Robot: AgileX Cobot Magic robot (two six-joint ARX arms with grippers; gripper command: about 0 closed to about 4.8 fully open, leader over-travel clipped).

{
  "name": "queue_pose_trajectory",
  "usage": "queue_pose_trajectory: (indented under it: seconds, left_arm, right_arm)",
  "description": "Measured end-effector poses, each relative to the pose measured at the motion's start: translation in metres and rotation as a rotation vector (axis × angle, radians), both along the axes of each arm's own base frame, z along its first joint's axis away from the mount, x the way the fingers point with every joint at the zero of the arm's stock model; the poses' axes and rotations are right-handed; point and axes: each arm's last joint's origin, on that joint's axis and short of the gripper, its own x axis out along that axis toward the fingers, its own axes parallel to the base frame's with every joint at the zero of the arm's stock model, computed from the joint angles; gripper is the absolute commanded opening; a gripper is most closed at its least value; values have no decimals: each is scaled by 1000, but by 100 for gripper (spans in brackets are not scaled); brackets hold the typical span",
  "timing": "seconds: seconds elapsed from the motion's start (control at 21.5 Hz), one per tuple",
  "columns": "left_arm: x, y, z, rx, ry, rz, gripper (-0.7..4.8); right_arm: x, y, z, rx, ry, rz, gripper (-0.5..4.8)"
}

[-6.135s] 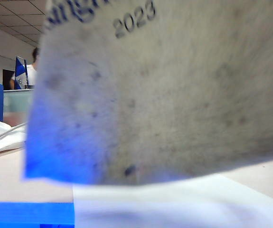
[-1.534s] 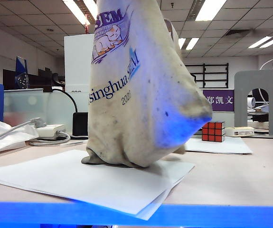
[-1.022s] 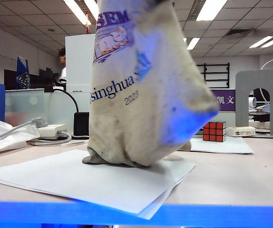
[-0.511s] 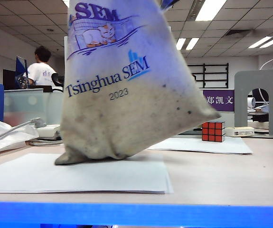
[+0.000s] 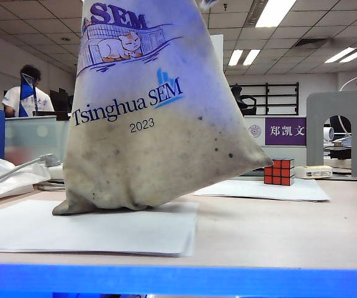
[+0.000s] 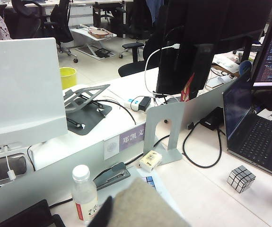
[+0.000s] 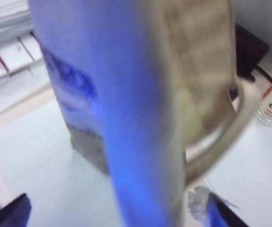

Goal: Take the glasses case out of the canvas bag and put it on the table.

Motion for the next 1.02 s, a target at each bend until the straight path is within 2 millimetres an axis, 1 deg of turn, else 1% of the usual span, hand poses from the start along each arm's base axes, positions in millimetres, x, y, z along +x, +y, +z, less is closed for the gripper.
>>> queue_pose_trajectory:
  seconds: [0.09,0.14,0.19,0.23,0.28,0.33,0.37,0.42,0.46,0.51,0.56,0.7,0.74,0.79,0.84,0.88,0.93,0.98,1.02]
  left_arm:
    - [-3,1,2,-3,-4,-1,26]
    - [-5,2,3,-5,-8,-7,26]
    - [-7,3,4,-9,-10,-15,26]
    - [-7,3,4,-10,-9,-20,26]
    - [-7,2,4,-10,-7,-25,26]
    - [-7,2,3,-9,-5,-25,26]
    - [-7,2,3,-7,-2,-24,26]
    - [-7,2,3,-8,-4,-22,26]
    - [-7,2,4,-10,-8,-21,26]
    - [-6,2,4,-10,-9,-22,26]
    - [-7,2,4,-7,-11,-24,26]
    - [-7,2,3,22,-30,-23,28]
    - [-6,3,2,49,-43,9,60]
    - [-4,7,2,75,-57,57,155]
    - [0,17,2,80,-57,113,229]
    - [3,23,2,82,-58,139,346]
    - [5,30,3,81,-64,179,400]
    - [4,35,9,61,-114,212,409]
    - [1,38,13,53,-132,222,409]
  right_arm:
    - [12,2,-2,35,-17,5,479]
    - [15,2,-3,51,-15,9,454]
    - [19,7,-6,75,6,18,390]
    - [21,11,-9,77,23,27,269]
    - [23,15,-16,77,64,52,258]
    - [23,16,-18,80,80,69,245]
    - [22,16,-19,98,101,109,211]
    - [21,17,-17,111,105,126,100]
    - [18,21,-16,126,111,157,37]
    - [16,22,-16,130,114,172,-8]
    - [14,24,-16,130,119,188,-7]
    - [14,17,-18,55,94,207,-7]
    - [13,9,-17,20,90,212,-7]
    - [12,0,-14,2,91,203,-7]
    - [11,-10,-9,4,81,183,-7]
    - [11,-17,-6,4,78,169,-7]
    - [8,-27,-3,-5,78,153,-7]
    - [1,-38,-2,-38,110,140,-7]
    - [-1,-42,-2,-50,114,138,-7]
